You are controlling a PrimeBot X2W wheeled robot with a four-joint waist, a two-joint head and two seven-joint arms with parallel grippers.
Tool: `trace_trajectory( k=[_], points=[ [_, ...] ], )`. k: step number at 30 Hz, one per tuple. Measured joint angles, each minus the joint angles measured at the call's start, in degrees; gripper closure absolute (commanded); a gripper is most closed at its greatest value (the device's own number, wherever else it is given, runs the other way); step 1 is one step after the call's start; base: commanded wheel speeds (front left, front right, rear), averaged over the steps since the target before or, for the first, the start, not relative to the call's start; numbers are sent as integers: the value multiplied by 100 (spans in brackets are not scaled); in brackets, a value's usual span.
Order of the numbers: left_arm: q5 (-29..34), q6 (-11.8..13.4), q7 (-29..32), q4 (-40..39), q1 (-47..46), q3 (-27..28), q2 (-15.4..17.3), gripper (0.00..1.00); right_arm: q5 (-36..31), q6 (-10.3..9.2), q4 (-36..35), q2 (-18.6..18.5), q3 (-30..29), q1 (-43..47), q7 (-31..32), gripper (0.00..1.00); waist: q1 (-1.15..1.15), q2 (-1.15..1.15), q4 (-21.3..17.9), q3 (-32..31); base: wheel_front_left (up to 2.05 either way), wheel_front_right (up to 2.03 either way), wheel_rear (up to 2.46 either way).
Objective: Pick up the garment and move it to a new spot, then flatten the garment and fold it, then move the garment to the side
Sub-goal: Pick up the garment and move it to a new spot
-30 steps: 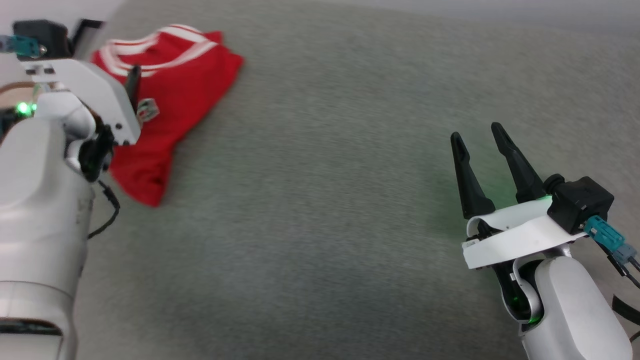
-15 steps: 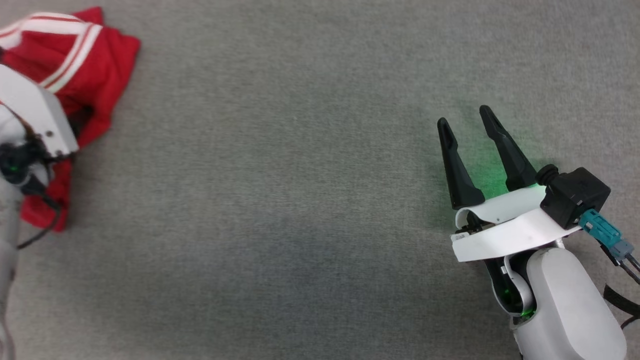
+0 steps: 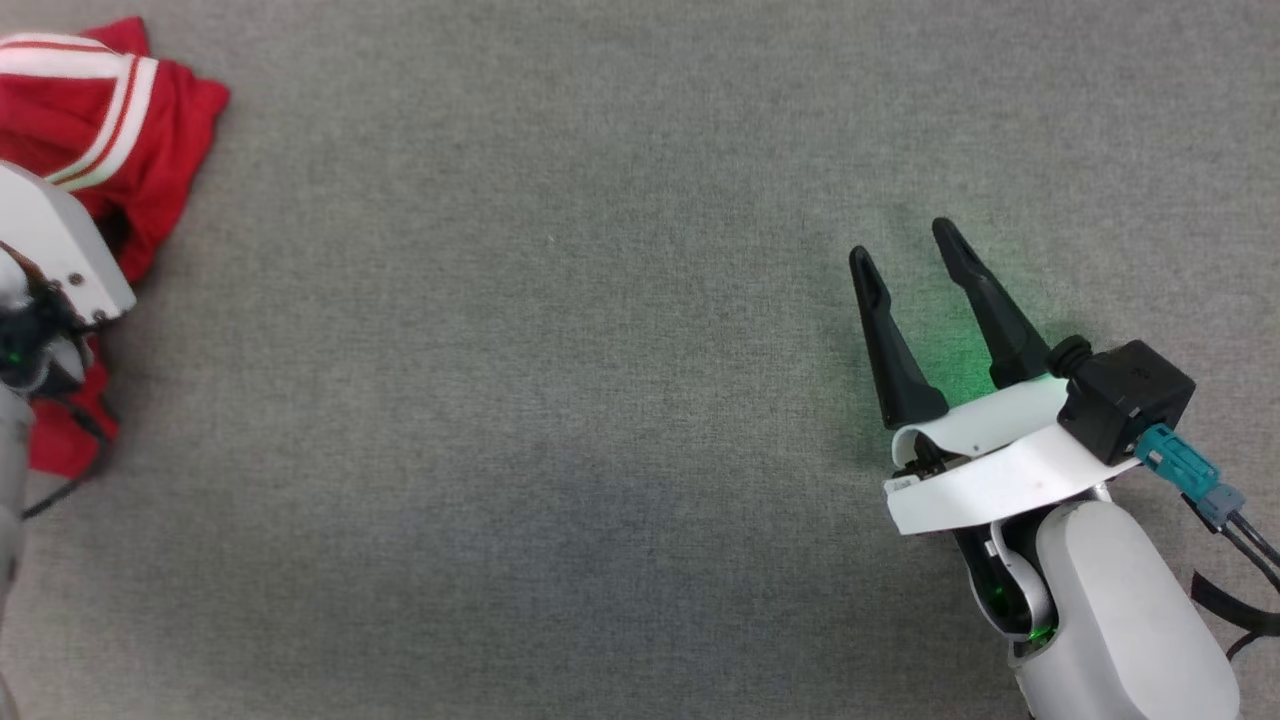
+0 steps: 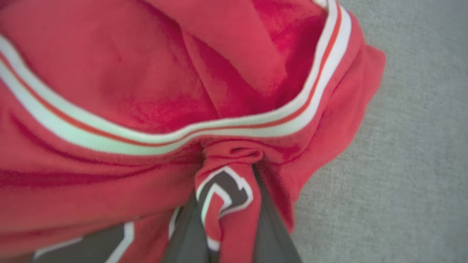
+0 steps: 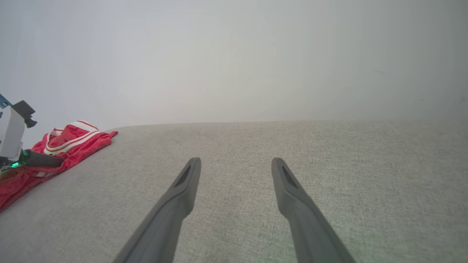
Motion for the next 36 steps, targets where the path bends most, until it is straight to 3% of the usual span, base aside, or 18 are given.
trace_trajectory(
  k=[11,22,29,36],
  points=[
    [-385,-1,-958,-922,367,-636,26,100,212,0,183,70,48,296,0,0,0,0,131,-720,0,0,0],
    [-1596,-1,-617,-3663,475,-1549,91,100,428,0,31,178,-369,781,-1,0,0,0,-34,-1338,0,0,0],
    [-2261,-1,-98,-4819,483,-1662,-198,100,643,0,-156,201,-675,922,-11,0,0,0,-448,-1360,0,0,0],
    [-2542,101,218,-5326,194,-2000,-1173,100,1061,0,-299,207,-891,931,-13,0,0,0,-899,-1233,0,0,0]
  ],
)
